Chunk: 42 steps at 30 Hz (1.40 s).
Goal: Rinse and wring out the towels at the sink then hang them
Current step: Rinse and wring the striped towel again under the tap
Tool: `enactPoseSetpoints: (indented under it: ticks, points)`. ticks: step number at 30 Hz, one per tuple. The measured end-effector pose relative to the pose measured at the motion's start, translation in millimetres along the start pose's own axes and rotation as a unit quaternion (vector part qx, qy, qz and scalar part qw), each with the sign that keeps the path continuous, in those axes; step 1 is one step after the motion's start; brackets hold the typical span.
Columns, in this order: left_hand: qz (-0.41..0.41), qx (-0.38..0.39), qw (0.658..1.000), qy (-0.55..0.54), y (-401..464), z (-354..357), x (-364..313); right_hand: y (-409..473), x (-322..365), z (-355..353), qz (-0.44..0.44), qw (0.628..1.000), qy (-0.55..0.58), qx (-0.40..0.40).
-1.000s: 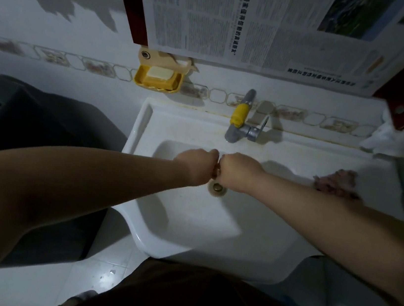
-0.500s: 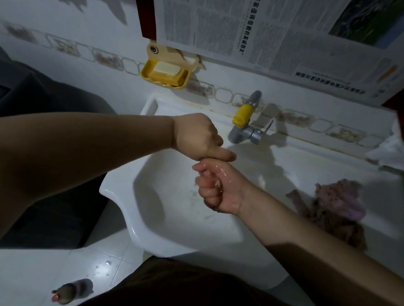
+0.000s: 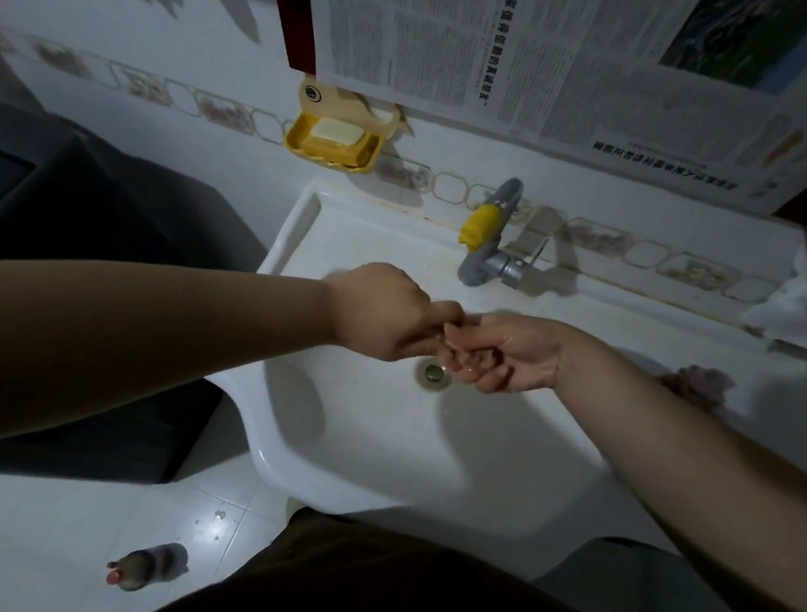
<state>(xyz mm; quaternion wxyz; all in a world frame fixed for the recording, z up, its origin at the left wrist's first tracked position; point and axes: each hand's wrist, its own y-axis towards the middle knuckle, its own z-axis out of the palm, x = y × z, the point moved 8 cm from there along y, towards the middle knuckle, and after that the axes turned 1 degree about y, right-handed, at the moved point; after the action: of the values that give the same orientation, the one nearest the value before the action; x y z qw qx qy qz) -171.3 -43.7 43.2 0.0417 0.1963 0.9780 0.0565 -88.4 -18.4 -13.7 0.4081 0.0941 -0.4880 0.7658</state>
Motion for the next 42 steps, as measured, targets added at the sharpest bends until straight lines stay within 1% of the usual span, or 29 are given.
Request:
enactPoseSetpoints:
  ticks: [2,3,4,5,6,7,8,9,10,11,12,13,14,16,17,20,23,25,26,28,30,32,33,35,36,37,39,41,42]
  points:
    - [-0.150,0.033,0.984,-0.090,-3.4,7.4,13.3,-1.8,3.6,-1.4,-0.043,0.998,0.056,-0.002]
    - [-0.241,0.051,0.956,-0.161,-7.4,12.2,19.7,-2.1,3.4,-6.0,-0.069,0.995,0.070,-0.032]
    - [-0.328,0.047,0.911,-0.244,-13.6,16.5,25.3,-1.9,1.1,-12.6,-0.100,0.989,0.072,-0.081]
    - [-0.410,0.025,0.846,-0.339,-22.9,22.8,30.2,-2.2,-3.2,-22.4,-0.139,0.977,0.054,-0.149]
    - [-0.483,-0.009,0.755,-0.444,-34.6,31.2,32.5,-6.5,-7.3,-31.1,-0.189,0.955,0.005,-0.230]
    - [-0.541,-0.035,0.642,-0.542,-45.3,41.5,29.6,-14.7,-8.9,-36.2,-0.244,0.914,-0.087,-0.312]
    - [-0.574,-0.043,0.536,-0.617,-52.1,51.3,20.4,-22.7,-7.3,-31.5,-0.291,0.859,-0.213,-0.363]
    - [-0.586,-0.034,0.458,-0.667,-54.8,58.7,7.9,-25.9,-5.5,-19.8,-0.319,0.788,-0.361,-0.383]
    - [-0.584,-0.017,0.407,-0.702,-53.7,64.5,-5.3,-25.9,-3.9,-6.5,-0.333,0.699,-0.503,-0.385]
    - [-0.567,0.006,0.371,-0.735,-48.8,67.3,-19.9,-23.9,-1.7,4.2,-0.356,0.602,-0.606,-0.379]
    - [-0.541,0.032,0.343,-0.768,-41.8,67.4,-34.6,-22.9,0.8,13.3,-0.386,0.523,-0.662,-0.373]
    - [-0.509,0.059,0.318,-0.797,-34.9,64.3,-47.9,-24.1,4.6,18.9,-0.424,0.474,-0.676,-0.373]
    - [-0.476,0.086,0.301,-0.821,-28.2,58.6,-58.1,-27.2,10.0,21.9,-0.464,0.447,-0.665,-0.378]
    - [-0.412,0.130,0.283,-0.856,-19.0,42.5,-68.5,-40.5,25.8,25.4,-0.523,0.406,-0.635,-0.399]
    - [-0.383,0.142,0.273,-0.871,-16.2,36.0,-70.1,-45.8,33.3,26.1,-0.533,0.395,-0.629,-0.404]
    - [-0.300,0.154,0.233,-0.912,-14.5,26.0,-74.6,-57.8,52.5,33.4,-0.544,0.373,-0.636,-0.400]
    - [-0.220,0.174,0.210,-0.937,-17.4,24.4,-86.6,-64.4,58.3,47.2,-0.553,0.320,-0.679,-0.363]
    - [-0.203,0.198,0.223,-0.933,-22.6,22.5,-93.8,-68.8,59.1,57.3,-0.560,0.267,-0.717,-0.317]
    - [-0.212,0.209,0.245,-0.923,-25.2,22.7,-95.8,-70.2,58.3,62.5,-0.562,0.236,-0.737,-0.291]
    - [-0.250,0.238,0.320,-0.882,-28.6,26.8,-97.6,-70.3,55.9,70.8,-0.556,0.187,-0.773,-0.243]
    - [-0.312,0.265,0.423,-0.808,-28.4,36.8,-96.4,-61.8,52.6,67.2,-0.520,0.188,-0.808,-0.206]
    - [-0.424,0.260,0.530,-0.686,-28.5,55.8,-78.3,-41.6,50.8,55.3,-0.426,0.242,-0.849,-0.196]
    - [-0.461,0.242,0.595,-0.612,-26.2,61.6,-65.1,-29.9,49.4,48.2,-0.364,0.276,-0.869,-0.193]
    - [-0.458,0.222,0.748,-0.426,-18.3,64.5,-40.0,-9.8,45.5,31.4,-0.238,0.348,-0.884,-0.200]
    - [-0.434,0.213,0.809,-0.333,-12.9,63.4,-31.0,-3.8,43.6,21.5,-0.187,0.386,-0.875,-0.227]
    - [-0.418,0.203,0.847,-0.260,-10.4,61.6,-23.8,-0.1,39.7,9.5,-0.129,0.444,-0.847,-0.264]
    - [-0.375,0.203,0.893,-0.142,-6.6,56.4,-15.5,2.1,22.3,-9.0,-0.066,0.572,-0.755,-0.313]
    - [-0.285,0.216,0.934,-0.028,2.5,50.1,-16.2,7.3,4.7,-23.0,-0.059,0.671,-0.652,-0.349]
    - [-0.244,0.218,0.945,0.005,7.1,49.4,-16.3,10.9,-2.0,-27.8,-0.064,0.709,-0.604,-0.358]
